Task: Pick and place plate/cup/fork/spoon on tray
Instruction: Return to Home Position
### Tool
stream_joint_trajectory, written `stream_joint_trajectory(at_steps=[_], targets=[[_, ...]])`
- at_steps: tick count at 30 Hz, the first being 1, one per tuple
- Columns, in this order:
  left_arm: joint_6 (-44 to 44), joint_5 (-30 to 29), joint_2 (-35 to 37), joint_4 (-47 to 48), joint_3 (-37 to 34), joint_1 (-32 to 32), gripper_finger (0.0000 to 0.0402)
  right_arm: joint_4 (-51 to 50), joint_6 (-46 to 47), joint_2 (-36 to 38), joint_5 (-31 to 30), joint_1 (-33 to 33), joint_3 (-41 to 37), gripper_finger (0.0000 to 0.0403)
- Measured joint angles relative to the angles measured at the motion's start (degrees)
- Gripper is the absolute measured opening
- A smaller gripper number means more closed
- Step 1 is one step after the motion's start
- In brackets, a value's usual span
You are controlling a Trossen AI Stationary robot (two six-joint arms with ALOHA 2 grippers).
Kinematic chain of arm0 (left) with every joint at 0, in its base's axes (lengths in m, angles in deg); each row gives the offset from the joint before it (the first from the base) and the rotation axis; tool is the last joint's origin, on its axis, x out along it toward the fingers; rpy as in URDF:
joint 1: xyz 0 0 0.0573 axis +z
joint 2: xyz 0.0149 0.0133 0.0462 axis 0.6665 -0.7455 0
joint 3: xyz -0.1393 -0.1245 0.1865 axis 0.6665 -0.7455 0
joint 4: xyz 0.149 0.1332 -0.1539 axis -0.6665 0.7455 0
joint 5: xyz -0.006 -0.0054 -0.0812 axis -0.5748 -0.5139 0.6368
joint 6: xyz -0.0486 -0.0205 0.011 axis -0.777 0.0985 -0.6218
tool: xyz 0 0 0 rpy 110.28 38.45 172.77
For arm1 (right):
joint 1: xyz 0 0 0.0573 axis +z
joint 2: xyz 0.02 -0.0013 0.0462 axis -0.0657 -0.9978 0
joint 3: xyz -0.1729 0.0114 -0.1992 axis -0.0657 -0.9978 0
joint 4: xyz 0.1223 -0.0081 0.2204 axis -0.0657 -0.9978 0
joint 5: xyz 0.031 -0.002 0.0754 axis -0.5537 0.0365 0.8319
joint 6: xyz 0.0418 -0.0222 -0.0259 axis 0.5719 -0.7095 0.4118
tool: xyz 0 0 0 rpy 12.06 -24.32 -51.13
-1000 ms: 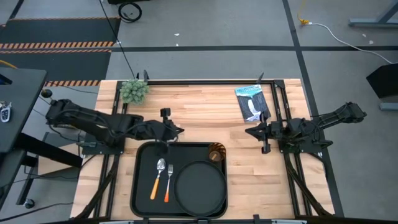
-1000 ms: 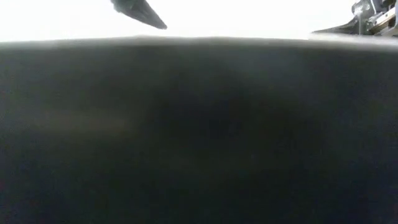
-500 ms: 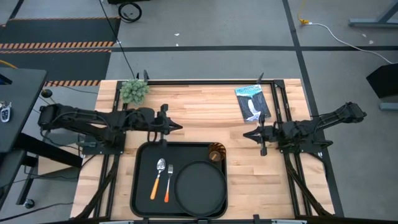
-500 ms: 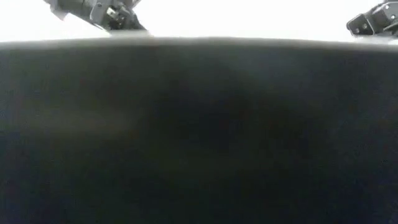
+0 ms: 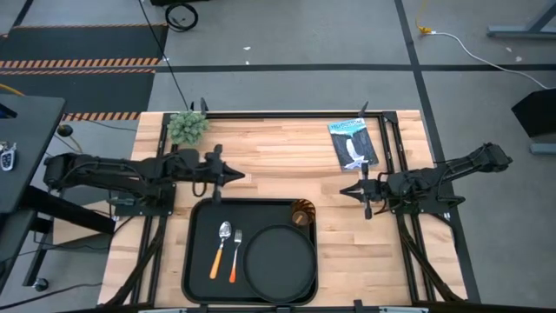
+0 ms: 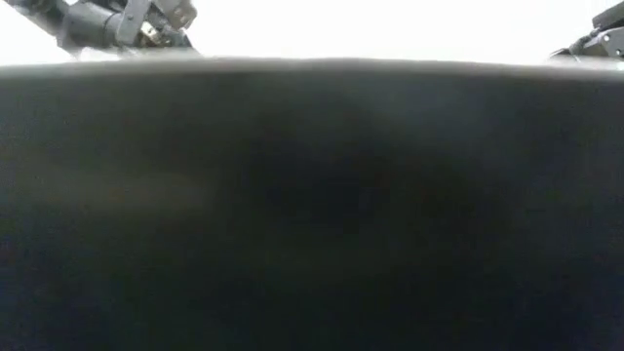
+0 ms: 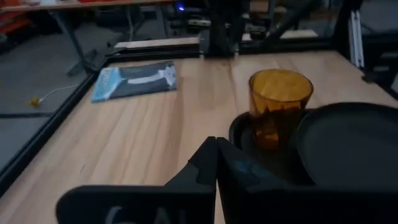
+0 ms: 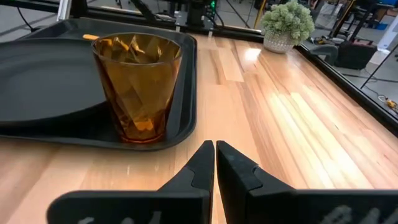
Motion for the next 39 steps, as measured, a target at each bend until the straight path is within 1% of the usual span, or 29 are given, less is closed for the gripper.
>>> stream_joint_trajectory(at_steps=[2,6,9,14,18,27,33,37,39], targets=[[-1.0,0.0,2.2,-2.3,-2.4,0.6,0.0006,0.0,0.0,0.0,0.0,0.0,0.0,0.0023],[-3.8,2.7,6.7,-6.7,-7.4,2.0,0.0006,0.6,0.0,0.0,0.0,0.0,0.0,0.0023],[-5.2,3.5,9.7,-10.8,-11.0,2.9,0.0006,1.4,0.0,0.0,0.0,0.0,0.0,0.0023],[-7.5,3.7,12.8,-17.7,-16.0,4.9,0.0006,1.9,0.0,0.1,0.0,0.0,0.0,0.0023],[-9.6,4.0,14.3,-19.7,-19.3,6.2,0.0006,1.7,0.0,0.3,0.0,0.0,0.0,0.0023],[-10.8,4.0,15.1,-20.2,-22.9,6.4,0.0006,1.8,0.0,2.8,0.0,0.0,0.0,0.0023],[-10.5,4.0,15.4,-20.3,-23.7,6.4,0.0006,1.8,0.0,6.7,0.0,0.0,0.0,0.0023],[-9.5,4.3,18.6,-20.3,-23.7,7.6,0.0006,1.8,0.0,8.7,0.0,0.0,0.0,0.0023],[-9.5,6.5,21.0,-20.1,-23.7,8.8,0.0006,1.9,0.0,9.3,0.0,0.0,0.0,0.0023]])
